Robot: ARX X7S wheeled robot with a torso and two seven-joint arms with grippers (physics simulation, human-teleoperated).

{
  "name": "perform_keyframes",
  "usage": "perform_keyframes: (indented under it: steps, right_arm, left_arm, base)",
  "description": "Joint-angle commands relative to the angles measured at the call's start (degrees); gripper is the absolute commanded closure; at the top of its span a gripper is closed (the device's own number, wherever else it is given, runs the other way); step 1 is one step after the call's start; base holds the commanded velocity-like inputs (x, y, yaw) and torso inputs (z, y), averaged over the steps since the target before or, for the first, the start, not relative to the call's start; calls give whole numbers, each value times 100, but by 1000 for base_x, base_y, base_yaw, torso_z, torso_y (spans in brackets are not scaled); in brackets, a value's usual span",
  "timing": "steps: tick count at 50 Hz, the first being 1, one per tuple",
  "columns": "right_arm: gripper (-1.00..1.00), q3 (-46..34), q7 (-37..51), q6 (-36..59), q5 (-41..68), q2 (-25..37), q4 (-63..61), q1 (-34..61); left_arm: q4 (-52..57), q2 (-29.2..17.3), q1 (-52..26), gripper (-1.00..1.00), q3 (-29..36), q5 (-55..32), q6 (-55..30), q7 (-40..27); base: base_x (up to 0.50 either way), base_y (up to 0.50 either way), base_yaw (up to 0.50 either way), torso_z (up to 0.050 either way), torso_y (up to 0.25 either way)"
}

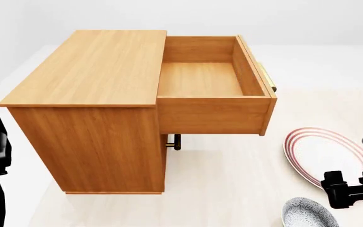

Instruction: Open the top drawer of the cabinet and put the bowl in it.

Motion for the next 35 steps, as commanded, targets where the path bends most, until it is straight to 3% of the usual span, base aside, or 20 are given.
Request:
perform_keyframes:
  steps: [1, 35]
  right_arm:
    - [-100, -277, -522, -375, -632, 24, 188, -260]
    - [-100, -1069, -1355, -1171, -1713, -409, 636, -796]
  left_arm:
    - [0, 2, 0, -100, -3, 0, 2, -4]
    - [0, 6, 2, -100, -19, 3, 2, -7]
  base:
    - [0, 0, 0, 0, 0]
    - [0, 0, 0, 0, 0]
